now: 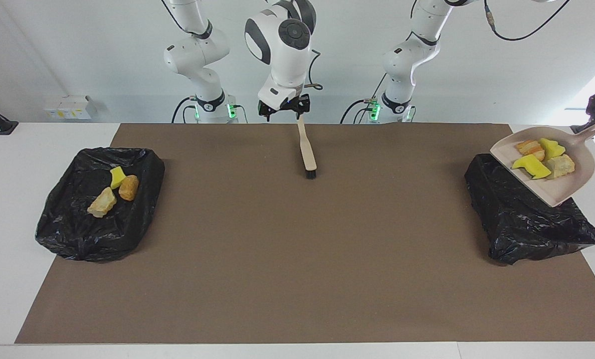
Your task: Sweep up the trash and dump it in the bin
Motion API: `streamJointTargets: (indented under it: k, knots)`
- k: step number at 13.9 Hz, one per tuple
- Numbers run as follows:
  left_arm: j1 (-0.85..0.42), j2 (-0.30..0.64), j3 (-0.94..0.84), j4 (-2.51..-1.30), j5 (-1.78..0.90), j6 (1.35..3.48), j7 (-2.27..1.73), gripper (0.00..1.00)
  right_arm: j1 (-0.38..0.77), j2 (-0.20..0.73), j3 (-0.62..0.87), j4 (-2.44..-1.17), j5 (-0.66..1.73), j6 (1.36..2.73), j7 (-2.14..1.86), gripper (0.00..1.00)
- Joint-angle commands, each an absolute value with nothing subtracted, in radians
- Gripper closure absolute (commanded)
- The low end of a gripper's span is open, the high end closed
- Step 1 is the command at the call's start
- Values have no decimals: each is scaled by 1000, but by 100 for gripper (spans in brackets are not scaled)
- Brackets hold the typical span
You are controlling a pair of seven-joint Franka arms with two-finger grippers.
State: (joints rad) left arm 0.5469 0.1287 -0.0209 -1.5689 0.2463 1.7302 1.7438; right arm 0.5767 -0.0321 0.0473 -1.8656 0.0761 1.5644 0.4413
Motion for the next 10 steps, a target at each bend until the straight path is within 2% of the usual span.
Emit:
streamJointTargets:
  k: [1, 6, 10]
  knots:
    - [543, 146, -28, -1546, 352, 1814, 1814, 100, 456, -25, 55, -1761, 57, 1491, 277, 0]
    - [532, 153, -28, -1597, 423, 2014, 1870, 100, 226, -17, 57, -1674, -4, 1470, -56, 0]
    - [525, 155, -28, -1597, 426, 2042, 1876, 100, 92, -5, 57, -1628, -34, 1488, -100, 0]
